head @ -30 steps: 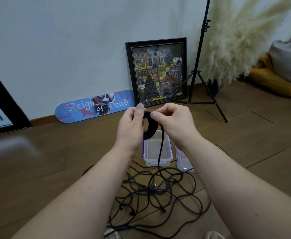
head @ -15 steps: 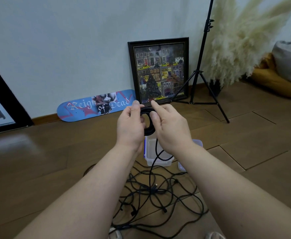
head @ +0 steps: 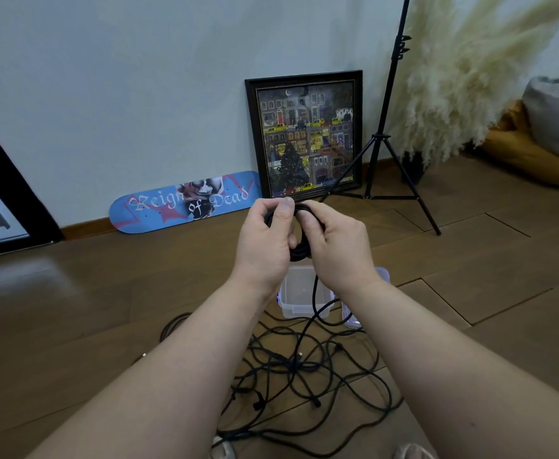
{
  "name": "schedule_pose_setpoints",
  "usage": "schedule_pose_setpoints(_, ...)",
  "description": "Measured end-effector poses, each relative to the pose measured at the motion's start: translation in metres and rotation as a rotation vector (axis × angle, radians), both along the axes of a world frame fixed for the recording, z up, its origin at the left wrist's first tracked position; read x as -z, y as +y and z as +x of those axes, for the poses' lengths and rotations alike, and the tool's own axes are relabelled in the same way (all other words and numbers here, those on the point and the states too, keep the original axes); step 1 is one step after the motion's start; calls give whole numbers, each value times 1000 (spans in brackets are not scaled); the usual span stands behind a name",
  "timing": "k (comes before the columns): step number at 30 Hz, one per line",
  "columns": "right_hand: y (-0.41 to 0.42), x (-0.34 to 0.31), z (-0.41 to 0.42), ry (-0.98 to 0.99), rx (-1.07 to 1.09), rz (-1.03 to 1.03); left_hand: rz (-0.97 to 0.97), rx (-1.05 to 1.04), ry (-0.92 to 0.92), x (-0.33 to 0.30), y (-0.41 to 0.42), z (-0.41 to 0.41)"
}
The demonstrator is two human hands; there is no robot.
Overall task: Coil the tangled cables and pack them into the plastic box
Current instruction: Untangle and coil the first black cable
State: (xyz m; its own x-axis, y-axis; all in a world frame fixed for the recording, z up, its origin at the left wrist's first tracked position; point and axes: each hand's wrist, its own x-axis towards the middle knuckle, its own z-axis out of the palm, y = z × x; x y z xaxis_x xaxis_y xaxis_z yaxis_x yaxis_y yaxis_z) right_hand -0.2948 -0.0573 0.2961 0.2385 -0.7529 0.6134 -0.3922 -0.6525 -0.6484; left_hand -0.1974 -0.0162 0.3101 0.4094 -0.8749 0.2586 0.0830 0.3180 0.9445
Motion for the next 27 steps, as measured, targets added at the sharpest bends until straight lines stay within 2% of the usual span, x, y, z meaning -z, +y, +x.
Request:
schedule_pose_setpoints(3,-3,-1,-4,-48,38,-16,9,55,-14,-2,3,-3)
schedule_pose_setpoints(9,-2,-2,-4,-33,35,9,79,196,201,-9,12,-4)
schedule_pose_setpoints(13,3,-4,2,13,-16,112,89,92,247,-9,9,0)
schedule_pose_setpoints(20,-1,-11,-11,43,-231,412,84,-161,185,-8,-4,22)
schedule_pose_setpoints(24,-10,-8,-29,263,-86,411,54,-330,242,-8,-10,47)
schedule_pose_setpoints(27,-14,-6,-38,273,-22,320,41,-399,262,-4,-10,62)
